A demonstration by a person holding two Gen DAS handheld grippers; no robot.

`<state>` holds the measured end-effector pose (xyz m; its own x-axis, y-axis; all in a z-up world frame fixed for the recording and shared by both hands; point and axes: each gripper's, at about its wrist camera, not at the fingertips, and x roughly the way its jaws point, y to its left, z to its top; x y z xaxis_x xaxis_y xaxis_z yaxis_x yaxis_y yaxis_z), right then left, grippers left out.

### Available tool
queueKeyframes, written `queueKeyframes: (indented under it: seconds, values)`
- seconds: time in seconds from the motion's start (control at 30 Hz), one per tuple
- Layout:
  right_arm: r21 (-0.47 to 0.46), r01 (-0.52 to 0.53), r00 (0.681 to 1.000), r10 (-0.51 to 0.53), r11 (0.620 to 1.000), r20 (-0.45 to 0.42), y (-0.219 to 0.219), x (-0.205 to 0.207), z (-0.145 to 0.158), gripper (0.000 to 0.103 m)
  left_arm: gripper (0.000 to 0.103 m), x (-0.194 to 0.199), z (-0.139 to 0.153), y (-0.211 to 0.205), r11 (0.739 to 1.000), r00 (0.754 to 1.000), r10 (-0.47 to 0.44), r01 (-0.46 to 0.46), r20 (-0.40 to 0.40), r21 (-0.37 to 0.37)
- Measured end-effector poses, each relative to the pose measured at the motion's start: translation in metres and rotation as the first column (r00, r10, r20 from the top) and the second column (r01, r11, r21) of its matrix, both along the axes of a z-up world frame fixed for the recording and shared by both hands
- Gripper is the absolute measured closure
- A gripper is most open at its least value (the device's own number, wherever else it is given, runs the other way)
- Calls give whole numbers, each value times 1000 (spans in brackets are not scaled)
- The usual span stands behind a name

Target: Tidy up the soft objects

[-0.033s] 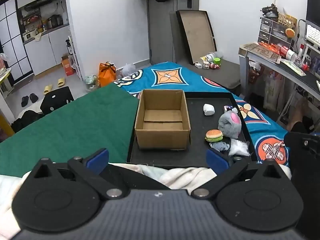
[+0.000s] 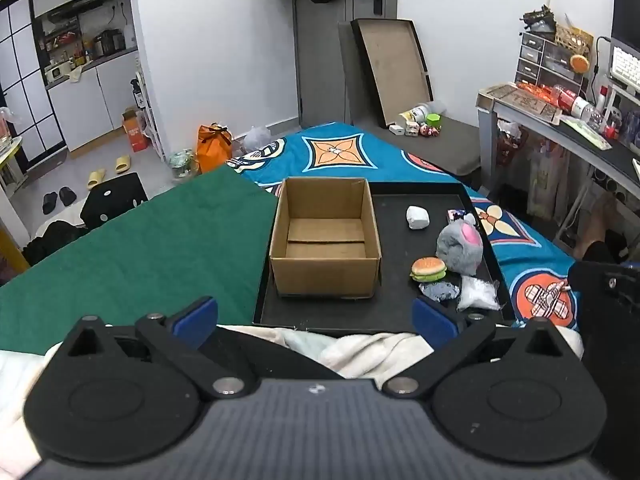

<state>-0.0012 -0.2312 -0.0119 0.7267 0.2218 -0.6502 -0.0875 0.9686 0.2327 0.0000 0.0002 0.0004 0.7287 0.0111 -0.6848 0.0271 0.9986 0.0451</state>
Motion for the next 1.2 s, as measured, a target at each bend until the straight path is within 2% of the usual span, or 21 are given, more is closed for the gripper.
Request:
queueKeyframes:
  seconds: [0.1,0.17,0.33,0.5,1.2]
  values:
    - [-4,-2,1000,2,1000,8,1,-1,1,0,0,-6,2,0,1000,999,7,-7,32,11]
    - [-5,0,1000,0,1000,9,2,-2,1,0,0,-3,0,1,1000,1000,-5,5,4,-3]
    - [-3,10,1000,-10,1000,0,-1,-4,-7,0,0,-4,3,1,1000,1000,-10,10,-5,-11]
    - [-30,12,1000,-12,999,-9,3,-6,2,0,0,-4,1,0,1000,1000,-9,9,-12,-16]
    - [-52,14,1000,-14,999,-5,4,-8,5,0,0,-8,6,-4,1000,1000,-14,14,3,-19]
